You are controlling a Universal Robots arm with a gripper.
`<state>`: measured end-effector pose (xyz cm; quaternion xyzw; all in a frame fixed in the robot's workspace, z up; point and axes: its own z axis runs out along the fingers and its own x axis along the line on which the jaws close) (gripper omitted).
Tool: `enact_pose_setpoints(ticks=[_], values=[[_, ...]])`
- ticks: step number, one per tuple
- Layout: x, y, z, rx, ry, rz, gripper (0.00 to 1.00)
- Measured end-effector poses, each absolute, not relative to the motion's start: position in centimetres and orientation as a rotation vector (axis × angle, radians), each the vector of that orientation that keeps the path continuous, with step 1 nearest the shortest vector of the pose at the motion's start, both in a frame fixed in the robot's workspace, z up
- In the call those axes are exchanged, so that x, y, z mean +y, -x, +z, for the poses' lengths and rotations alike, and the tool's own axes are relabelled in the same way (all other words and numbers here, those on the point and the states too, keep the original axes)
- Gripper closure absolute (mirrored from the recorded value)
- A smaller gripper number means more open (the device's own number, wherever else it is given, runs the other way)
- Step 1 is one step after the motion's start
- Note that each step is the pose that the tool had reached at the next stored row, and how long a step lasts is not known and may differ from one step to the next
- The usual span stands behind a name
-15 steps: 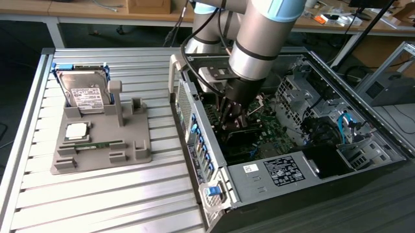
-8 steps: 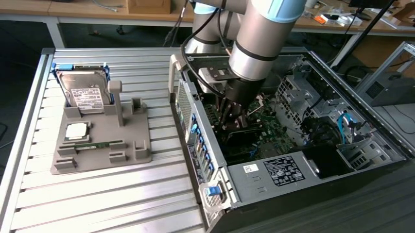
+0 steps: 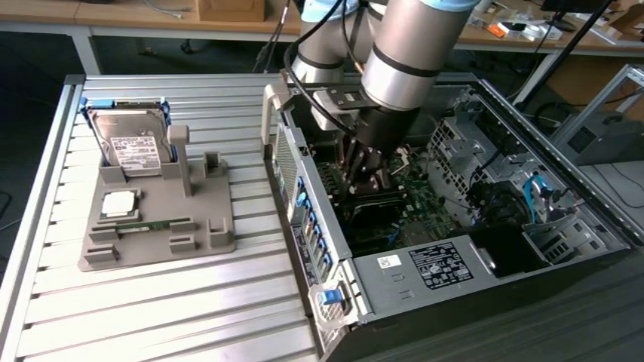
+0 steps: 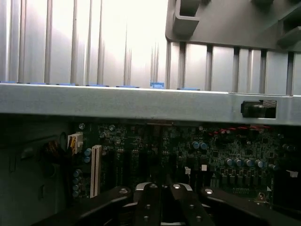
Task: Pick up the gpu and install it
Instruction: 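Press down on the gpu until it lock into place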
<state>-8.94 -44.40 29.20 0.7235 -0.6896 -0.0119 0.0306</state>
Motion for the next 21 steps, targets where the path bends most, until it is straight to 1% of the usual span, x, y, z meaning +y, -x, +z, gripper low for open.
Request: enact_pose_setpoints(ticks=[5,12,21], values=[[-44.4,6.8,29.2,-2.119,-2.224,-0.050,0.89],[-44.4,2.6,29.2,-2.103,-2.208,-0.085,0.89],[-44.4,-0.3,29.2,-2.096,-2.201,-0.103,0.89]])
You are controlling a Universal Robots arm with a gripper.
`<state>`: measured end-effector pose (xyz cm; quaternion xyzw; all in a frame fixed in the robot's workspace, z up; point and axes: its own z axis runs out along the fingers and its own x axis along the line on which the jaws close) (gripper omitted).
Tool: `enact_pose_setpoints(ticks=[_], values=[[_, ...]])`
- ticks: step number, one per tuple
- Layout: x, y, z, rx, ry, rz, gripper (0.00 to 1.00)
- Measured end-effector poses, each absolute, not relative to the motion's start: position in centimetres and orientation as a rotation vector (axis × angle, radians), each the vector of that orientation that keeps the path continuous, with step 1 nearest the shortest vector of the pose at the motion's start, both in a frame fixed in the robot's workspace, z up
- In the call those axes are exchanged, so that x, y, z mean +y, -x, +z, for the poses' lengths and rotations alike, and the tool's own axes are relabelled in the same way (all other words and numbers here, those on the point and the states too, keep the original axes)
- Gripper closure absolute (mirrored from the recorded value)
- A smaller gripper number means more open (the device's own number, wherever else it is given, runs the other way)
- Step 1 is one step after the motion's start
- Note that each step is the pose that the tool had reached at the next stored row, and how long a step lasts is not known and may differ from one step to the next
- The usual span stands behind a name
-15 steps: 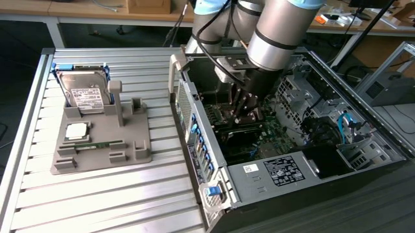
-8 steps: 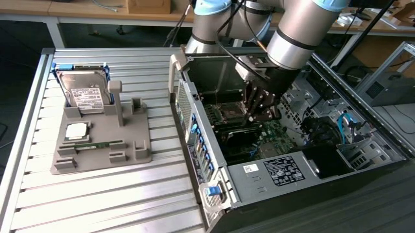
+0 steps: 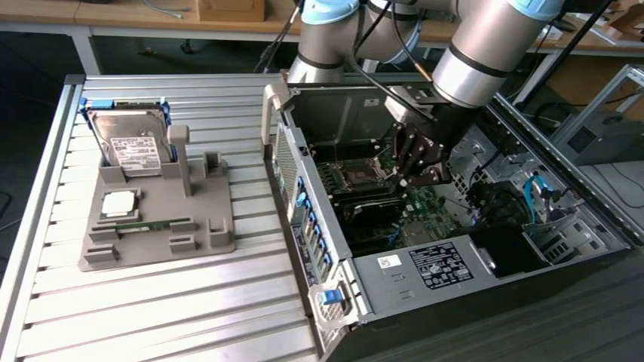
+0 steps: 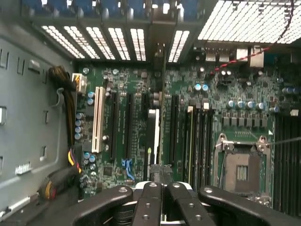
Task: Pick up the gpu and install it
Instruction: 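Press down on the gpu until it lock into place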
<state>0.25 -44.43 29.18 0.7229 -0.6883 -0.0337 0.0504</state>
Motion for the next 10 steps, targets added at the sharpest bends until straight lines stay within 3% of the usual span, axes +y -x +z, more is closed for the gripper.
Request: enact_pose_setpoints(ticks=[10], values=[[-44.43,-0.71,29.18,-2.095,-2.201,-0.104,0.89]])
